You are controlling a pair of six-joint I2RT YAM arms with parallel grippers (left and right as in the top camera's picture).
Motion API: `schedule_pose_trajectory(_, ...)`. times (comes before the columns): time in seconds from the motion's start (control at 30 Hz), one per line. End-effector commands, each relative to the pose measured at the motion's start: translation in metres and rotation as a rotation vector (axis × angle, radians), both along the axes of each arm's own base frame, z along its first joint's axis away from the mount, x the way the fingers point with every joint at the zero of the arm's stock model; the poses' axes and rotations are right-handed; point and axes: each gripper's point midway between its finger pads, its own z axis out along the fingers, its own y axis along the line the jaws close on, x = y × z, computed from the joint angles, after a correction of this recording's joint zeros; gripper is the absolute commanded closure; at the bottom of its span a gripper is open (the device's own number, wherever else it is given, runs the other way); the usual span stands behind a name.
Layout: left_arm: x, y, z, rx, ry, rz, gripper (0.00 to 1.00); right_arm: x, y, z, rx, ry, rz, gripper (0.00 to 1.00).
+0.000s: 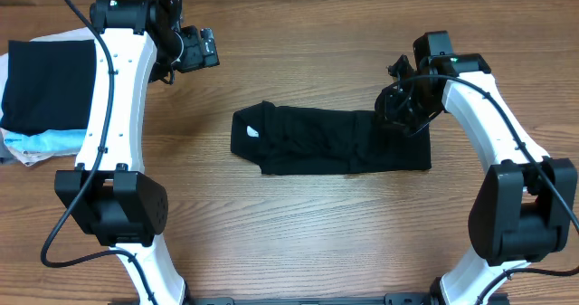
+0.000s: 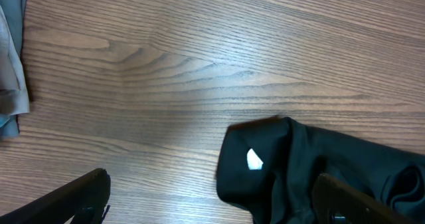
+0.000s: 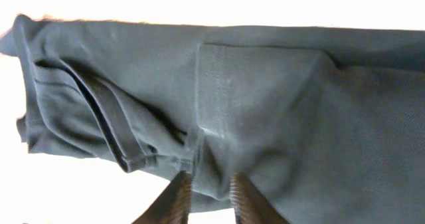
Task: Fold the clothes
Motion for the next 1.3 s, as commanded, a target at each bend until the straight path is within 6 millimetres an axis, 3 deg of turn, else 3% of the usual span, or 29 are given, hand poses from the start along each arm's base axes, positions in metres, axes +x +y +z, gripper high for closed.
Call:
schedule_pose_trajectory(0.0, 0.001, 0.001, -0.001, 0.009, 0.000, 0.000, 0.00, 0.003, 0.009, 0.009, 0.006, -0.025, 0.007, 0.79)
schedule_pose_trajectory(0.37, 0.001, 0.001, -0.001, 0.009, 0.000, 0.000, 0.00, -0.038, 0.006, -0.051, -0.025, 0.101, -0.032, 0.80)
schedule_pose_trajectory(0.6, 0.001, 0.001, -0.001, 0.009, 0.000, 0.000, 0.00, -0.054, 0.020, -0.059, 0.074, 0.149, -0.021, 0.80)
schedule_pose_trajectory(0.73, 0.001, 0.001, -0.001, 0.009, 0.000, 0.000, 0.00, -0.045, 0.019, -0.046, 0.077, 0.133, -0.027, 0.87)
schedule_pose_trajectory(0.97, 0.001, 0.001, -0.001, 0.009, 0.000, 0.000, 0.00, 0.000, 0.022, 0.003, 0.093, -0.006, -0.019, 0.94)
schedule_pose_trajectory(1.07, 0.001, 0.001, -0.001, 0.009, 0.000, 0.000, 0.00, 0.015, 0.014, 0.000, 0.053, -0.032, -0.120, 0.96)
schedule_pose_trajectory(1.27, 0.001, 0.001, -0.001, 0.009, 0.000, 0.000, 0.00, 0.024, -0.003, -0.009, -0.030, -0.025, -0.254, 0.96)
